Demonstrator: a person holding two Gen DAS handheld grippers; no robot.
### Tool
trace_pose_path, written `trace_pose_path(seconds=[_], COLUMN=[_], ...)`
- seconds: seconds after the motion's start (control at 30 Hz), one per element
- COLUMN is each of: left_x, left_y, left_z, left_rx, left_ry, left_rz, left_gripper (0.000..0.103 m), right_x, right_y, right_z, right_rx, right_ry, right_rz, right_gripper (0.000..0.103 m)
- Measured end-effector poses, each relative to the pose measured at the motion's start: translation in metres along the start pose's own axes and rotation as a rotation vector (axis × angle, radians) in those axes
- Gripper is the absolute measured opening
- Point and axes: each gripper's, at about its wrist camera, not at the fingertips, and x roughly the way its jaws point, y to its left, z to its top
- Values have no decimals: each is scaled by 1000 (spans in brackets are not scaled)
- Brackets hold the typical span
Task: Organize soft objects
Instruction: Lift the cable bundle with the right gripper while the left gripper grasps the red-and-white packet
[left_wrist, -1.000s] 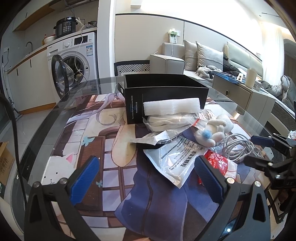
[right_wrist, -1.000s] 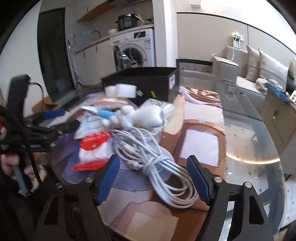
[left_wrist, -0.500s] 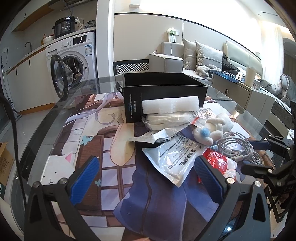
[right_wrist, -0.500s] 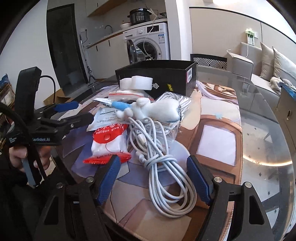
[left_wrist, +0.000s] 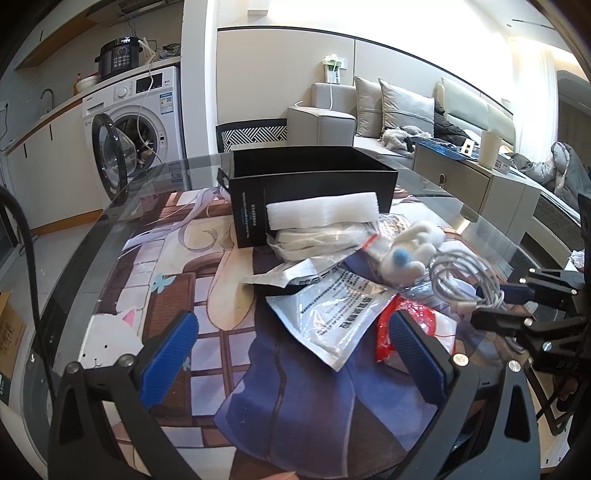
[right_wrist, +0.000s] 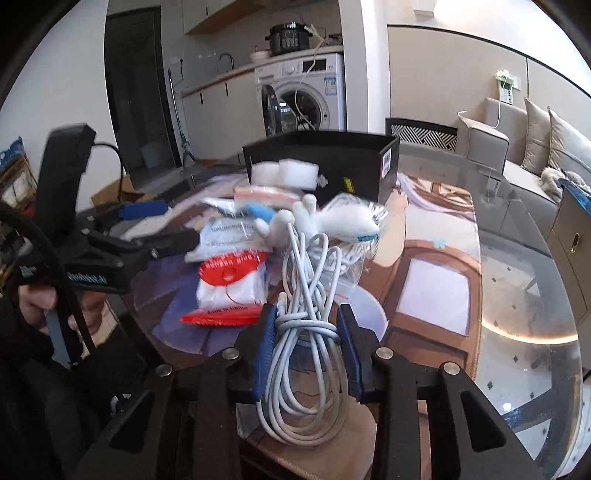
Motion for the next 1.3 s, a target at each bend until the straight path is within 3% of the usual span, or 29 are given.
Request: trace_pose_path(seconds=[0.33,0.8,0.93,1.17,1.3], left_x=[-8,-9,-10,5,10], left_y=[-27,-57,-69,-81,-83], left_z=[-2,0,-1,-4,-5], left_rx=[96,211,268,311,317], left_ry=[2,-3,-3,70,86], left_rz=[-90,-261,-294,-274,-249], left_gripper=[103,101,90,74,54], right_x=[-28,-30,-29,-27,-27], right_y=[-4,-13,-15,-16,-15], right_z=[7,6,5,4,4], right_rx=[37,71,75,79,76], right_ry=[-134,-147,-147,-140,-139], right_rz=[-25,-50,-51,-52,-47], right_gripper=[34,34,34,34,34])
